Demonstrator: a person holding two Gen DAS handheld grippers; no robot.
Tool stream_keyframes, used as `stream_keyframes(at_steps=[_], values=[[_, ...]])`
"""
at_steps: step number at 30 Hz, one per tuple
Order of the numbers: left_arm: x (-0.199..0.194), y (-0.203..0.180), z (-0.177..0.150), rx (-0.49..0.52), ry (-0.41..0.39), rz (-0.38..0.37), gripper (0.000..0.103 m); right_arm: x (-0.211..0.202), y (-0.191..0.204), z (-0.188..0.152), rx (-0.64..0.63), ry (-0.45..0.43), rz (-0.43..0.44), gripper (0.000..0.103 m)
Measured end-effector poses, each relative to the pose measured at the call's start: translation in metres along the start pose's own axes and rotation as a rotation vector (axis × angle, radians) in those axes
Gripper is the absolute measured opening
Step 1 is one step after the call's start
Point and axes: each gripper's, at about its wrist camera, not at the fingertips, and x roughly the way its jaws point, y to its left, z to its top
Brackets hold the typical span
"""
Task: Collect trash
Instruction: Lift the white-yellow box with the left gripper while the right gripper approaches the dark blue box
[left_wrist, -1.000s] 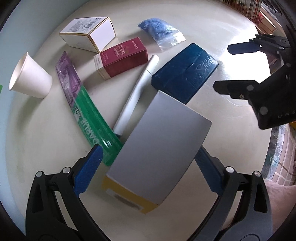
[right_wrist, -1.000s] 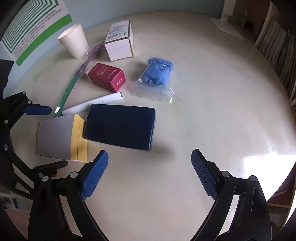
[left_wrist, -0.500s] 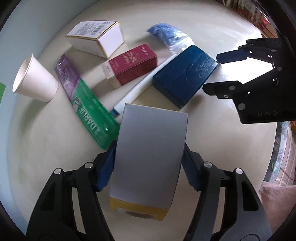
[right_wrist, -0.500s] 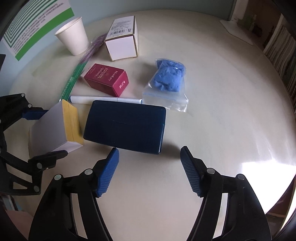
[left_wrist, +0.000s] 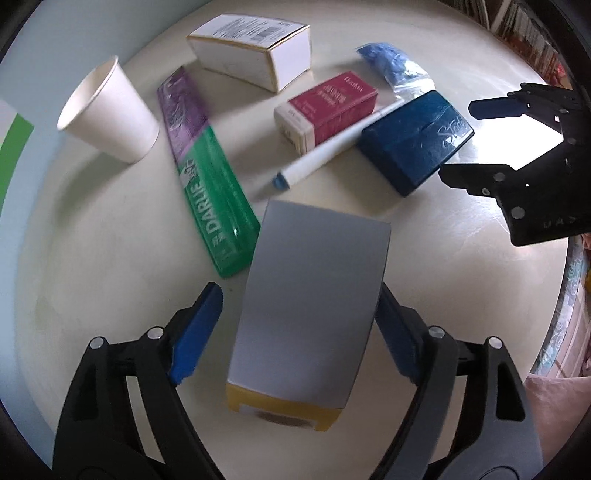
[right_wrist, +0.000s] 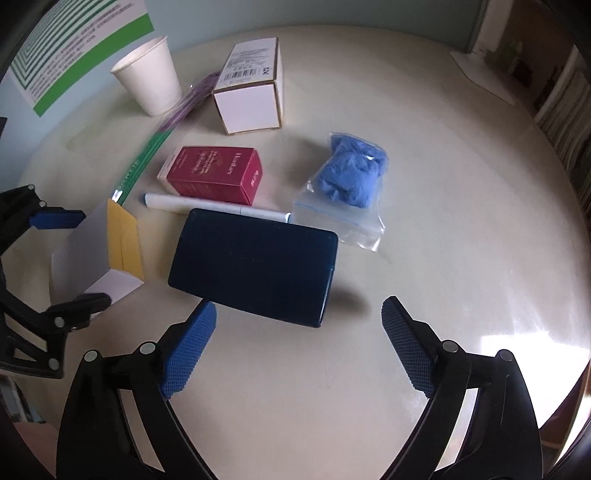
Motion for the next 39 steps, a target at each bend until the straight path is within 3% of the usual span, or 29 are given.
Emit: stream_keyframes(at_steps=[4,6,10,11,18,21,23,24,25,26,27,29,31,33,36,39], values=[[0.011,-0.001,-0.006,-0.021,0.016,-0.010,0.080,0.007,0.007,0.005,-0.046,-0.001,-0.018,0.093],[0.010,0.005,-0.013,-0.030,0.021,-0.034,0.069,0.009,0.010,0.008,-0.058,-0.011,-0.014,0.095],[0.008,0.011,-0.023,-0.047,0.024,-0.042,0.062,0.005,0.012,0.015,-0.068,-0.023,-0.009,0.093],[0.008,0.013,-0.024,-0.052,0.022,-0.033,0.062,0.005,0.010,0.016,-0.074,-0.034,0.002,0.090],[0.002,0.024,-0.041,-0.094,0.007,-0.015,0.062,-0.002,0.012,0.023,-0.086,-0.054,0.031,0.025],[-0.003,0.031,-0.049,-0.126,-0.004,-0.007,0.062,-0.002,0.013,0.029,-0.082,-0.046,0.038,0.019],[-0.005,0.037,-0.055,-0.149,-0.009,-0.008,0.062,-0.001,0.010,0.032,-0.093,-0.044,0.044,0.022],[-0.005,0.040,-0.059,-0.158,-0.008,-0.005,0.062,-0.001,0.011,0.032,-0.098,-0.042,0.047,0.030],[-0.005,0.043,-0.061,-0.166,-0.005,-0.002,0.062,-0.004,0.018,0.026,-0.098,-0.038,0.045,0.041],[-0.003,0.045,-0.064,-0.175,-0.001,0.000,0.062,-0.001,0.014,0.034,-0.097,-0.037,0.034,0.069],[-0.005,0.044,-0.063,-0.179,0.001,0.005,0.062,-0.003,0.013,0.033,-0.097,-0.050,0.027,0.079],[-0.007,0.046,-0.066,-0.187,0.003,0.019,0.062,-0.005,0.015,0.032,-0.110,-0.064,0.014,0.080],[-0.004,0.044,-0.068,-0.195,0.009,0.030,0.064,-0.007,0.019,0.026,-0.134,-0.065,-0.013,0.089],[-0.006,0.059,-0.058,-0.215,0.016,0.035,0.065,-0.008,0.018,0.028,-0.168,-0.068,-0.031,0.089],[-0.005,0.065,-0.063,-0.247,0.021,0.043,0.084,-0.004,0.021,0.034,-0.224,-0.073,-0.071,0.090],[-0.002,0.071,-0.067,-0.259,0.028,0.041,0.086,0.004,0.022,0.045,-0.249,-0.064,-0.066,0.093]])
